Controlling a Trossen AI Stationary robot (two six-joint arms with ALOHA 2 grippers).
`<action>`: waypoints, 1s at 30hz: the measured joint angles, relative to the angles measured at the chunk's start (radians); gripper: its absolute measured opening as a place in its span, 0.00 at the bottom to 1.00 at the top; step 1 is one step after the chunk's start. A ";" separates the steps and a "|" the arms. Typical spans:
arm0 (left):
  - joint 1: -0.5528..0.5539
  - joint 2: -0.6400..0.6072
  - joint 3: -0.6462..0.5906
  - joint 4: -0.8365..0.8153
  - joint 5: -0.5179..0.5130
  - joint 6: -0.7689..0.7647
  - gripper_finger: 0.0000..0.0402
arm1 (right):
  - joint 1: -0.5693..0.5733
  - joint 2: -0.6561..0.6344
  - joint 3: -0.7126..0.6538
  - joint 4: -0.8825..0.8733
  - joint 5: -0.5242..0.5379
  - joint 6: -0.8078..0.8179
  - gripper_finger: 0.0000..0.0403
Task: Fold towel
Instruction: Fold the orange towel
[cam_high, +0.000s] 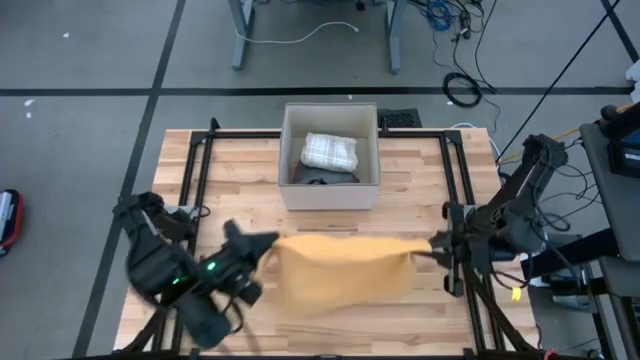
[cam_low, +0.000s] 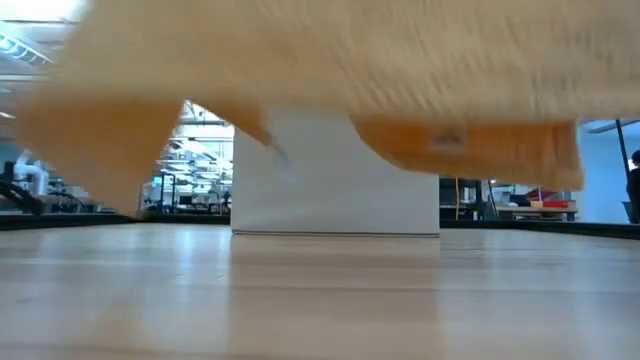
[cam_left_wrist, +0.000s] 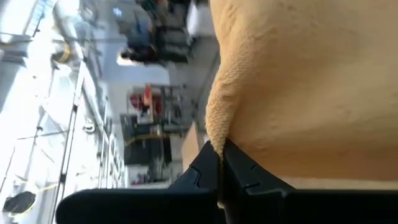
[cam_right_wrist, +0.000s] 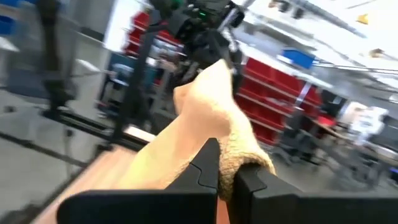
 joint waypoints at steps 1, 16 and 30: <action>0.029 0.000 0.000 -0.020 0.018 0.010 0.00 | -0.005 -0.013 0.000 -0.006 0.011 -0.012 0.00; 0.176 -0.036 0.001 0.004 0.417 -0.022 0.00 | -0.014 -0.138 0.002 -0.423 -0.175 0.316 0.00; 0.166 0.007 -0.388 0.301 0.960 -0.194 0.00 | -0.024 0.250 -0.200 -0.110 -0.570 0.778 0.00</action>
